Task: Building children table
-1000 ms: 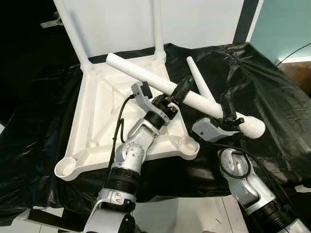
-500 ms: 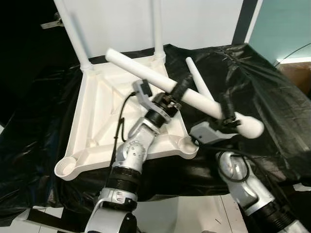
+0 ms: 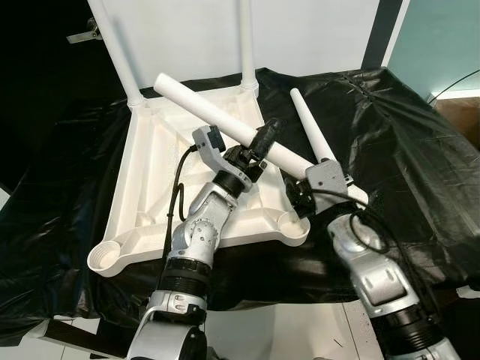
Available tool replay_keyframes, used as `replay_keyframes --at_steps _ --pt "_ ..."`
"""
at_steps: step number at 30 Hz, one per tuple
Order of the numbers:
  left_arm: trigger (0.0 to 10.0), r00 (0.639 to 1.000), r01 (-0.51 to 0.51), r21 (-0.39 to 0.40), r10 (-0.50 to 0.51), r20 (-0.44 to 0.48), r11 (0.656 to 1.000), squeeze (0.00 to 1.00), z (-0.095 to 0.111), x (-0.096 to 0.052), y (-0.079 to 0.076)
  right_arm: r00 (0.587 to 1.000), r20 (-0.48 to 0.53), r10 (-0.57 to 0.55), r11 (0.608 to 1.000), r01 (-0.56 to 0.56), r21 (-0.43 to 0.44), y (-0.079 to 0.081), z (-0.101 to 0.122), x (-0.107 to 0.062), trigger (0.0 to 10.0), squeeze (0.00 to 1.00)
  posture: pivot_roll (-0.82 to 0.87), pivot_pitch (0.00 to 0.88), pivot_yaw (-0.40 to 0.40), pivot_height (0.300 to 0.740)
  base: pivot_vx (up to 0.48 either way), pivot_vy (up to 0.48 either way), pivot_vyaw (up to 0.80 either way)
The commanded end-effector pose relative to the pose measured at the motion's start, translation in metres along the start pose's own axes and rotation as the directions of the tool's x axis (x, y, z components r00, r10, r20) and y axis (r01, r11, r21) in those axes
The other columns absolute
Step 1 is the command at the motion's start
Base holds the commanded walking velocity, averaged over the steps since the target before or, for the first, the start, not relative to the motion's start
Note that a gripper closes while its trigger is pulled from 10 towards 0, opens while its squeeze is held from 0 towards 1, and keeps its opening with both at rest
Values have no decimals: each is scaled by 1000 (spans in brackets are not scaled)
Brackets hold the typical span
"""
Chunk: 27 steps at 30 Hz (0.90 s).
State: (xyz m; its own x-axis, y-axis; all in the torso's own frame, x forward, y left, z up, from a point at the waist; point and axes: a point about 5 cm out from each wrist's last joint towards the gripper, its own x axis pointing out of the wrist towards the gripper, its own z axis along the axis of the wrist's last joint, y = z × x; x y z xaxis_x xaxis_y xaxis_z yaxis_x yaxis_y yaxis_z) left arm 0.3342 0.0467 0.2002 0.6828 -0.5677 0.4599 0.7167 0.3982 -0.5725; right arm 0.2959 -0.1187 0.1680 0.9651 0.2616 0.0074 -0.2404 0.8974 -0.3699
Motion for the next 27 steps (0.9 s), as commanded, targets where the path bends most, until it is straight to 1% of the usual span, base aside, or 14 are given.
replay_keyframes --at_steps 1,6,7,10,11,12,16,17,18,19,20,22,24,27 --pt "0 999 44 -3 -44 20 999 0 1 0 -4 999 -1 46 998 -46 44 3 2 0 39 0 -142 17 62 740 0 0 0" --pt "0 998 43 -15 -43 35 999 0 3 1 -5 999 3 37 995 -38 88 -4 1 0 0 0 -139 19 59 740 0 0 0" --pt "0 998 40 -23 -39 41 999 98 4 0 -4 999 -2 38 994 -38 105 -5 1 0 0 0 -138 22 58 740 0 0 0" --pt "0 998 37 -27 -36 46 999 98 4 0 -4 999 -5 39 992 -38 116 -5 1 -1 0 0 -138 22 58 740 0 0 0" --pt "0 998 33 -32 -32 49 999 506 5 0 -4 999 -8 35 991 -34 127 -5 1 -1 0 0 -138 23 58 740 0 0 0" --pt "0 998 31 -33 -29 50 999 639 5 0 -4 999 -12 35 990 -33 135 -5 1 -1 0 0 -138 23 58 740 0 0 0" --pt "0 998 32 -29 -30 47 999 678 5 0 -4 999 -15 30 990 -28 139 -6 1 -1 0 0 -138 23 60 740 0 0 0" --pt "7608 999 30 -28 -29 43 999 667 4 1 -4 1000 -15 24 990 -22 136 -7 2 -1 0 0 -138 23 60 740 0 0 0" --pt "7608 999 30 -28 -29 43 999 667 4 1 -4 1000 -15 24 990 -22 136 -7 2 -1 0 0 -138 23 60 740 0 0 0" --pt "10000 999 31 -36 -29 41 999 1000 4 1 -4 1000 -7 5 994 -4 113 -9 4 -1 0 0 -139 22 63 740 0 0 0" --pt "10000 999 20 -35 -19 41 999 1000 4 1 -3 1000 9 -24 998 24 50 -11 7 -1 0 0 -140 22 64 740 0 0 0" --pt "10000 999 20 -35 -19 41 999 1000 4 1 -3 1000 9 -24 998 24 50 -11 7 -1 0 0 -140 22 64 740 0 0 0" --pt "10000 999 12 -33 -10 37 999 1000 4 2 -2 995 53 -86 991 91 -103 -14 12 -1 0 0 -143 22 66 740 0 0 0" --pt "10000 999 12 -33 -10 37 999 1000 4 2 -2 995 53 -86 991 91 -103 -14 12 -1 0 0 -143 22 66 740 0 0 0"
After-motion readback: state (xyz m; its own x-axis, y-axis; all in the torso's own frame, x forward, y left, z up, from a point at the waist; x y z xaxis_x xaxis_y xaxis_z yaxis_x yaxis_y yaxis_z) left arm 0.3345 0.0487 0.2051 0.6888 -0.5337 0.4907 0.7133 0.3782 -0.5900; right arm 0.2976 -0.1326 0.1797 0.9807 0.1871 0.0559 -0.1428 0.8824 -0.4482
